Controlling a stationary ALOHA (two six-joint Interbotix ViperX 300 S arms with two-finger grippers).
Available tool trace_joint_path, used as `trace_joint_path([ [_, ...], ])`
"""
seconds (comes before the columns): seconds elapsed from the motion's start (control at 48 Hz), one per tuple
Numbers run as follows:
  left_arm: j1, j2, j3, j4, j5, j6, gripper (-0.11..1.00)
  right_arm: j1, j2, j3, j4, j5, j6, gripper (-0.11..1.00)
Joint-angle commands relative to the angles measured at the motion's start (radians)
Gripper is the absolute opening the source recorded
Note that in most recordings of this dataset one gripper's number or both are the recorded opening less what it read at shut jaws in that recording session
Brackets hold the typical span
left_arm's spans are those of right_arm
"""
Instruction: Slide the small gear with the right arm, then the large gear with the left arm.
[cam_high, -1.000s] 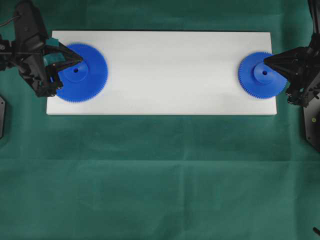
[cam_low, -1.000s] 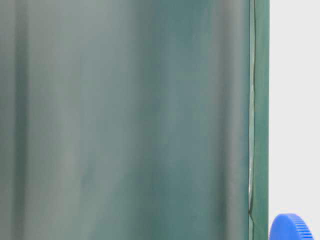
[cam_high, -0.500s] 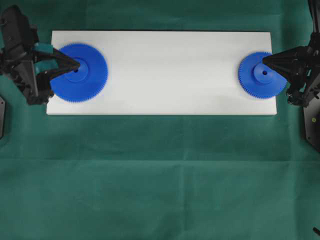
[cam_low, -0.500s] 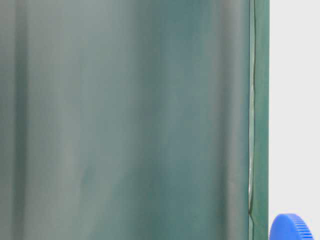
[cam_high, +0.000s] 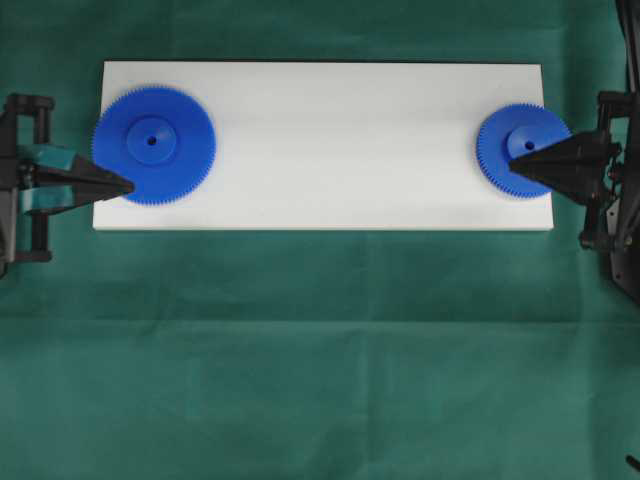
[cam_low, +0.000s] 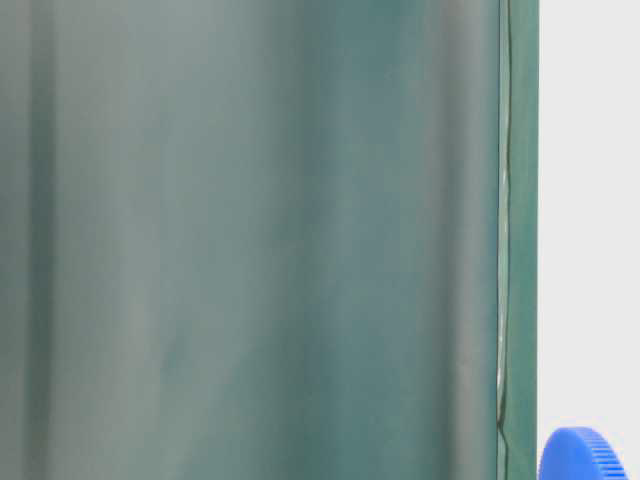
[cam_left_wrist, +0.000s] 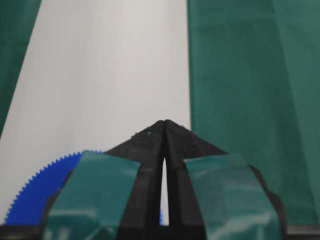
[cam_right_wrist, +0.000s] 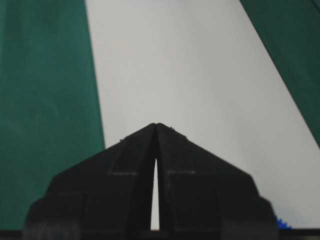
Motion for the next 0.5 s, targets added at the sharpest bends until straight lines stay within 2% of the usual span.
trace_joint_path([
  [0.0,-0.005,-0.043,0.015,-0.003,-0.009,-0.015,0.00,0.008,-0.002,0.003,-0.008,-0.029,0.006,0.50],
  [0.313,-0.006,-0.319,0.158,-0.003,0.002,-0.046,0.00,0.026,-0.084,0.072,-0.015,-0.101,0.005,0.50],
  [0.479,-0.006,-0.387,0.204,-0.002,0.005,-0.091,0.00,0.026,-0.097,0.097,-0.043,-0.109,0.003,0.50],
])
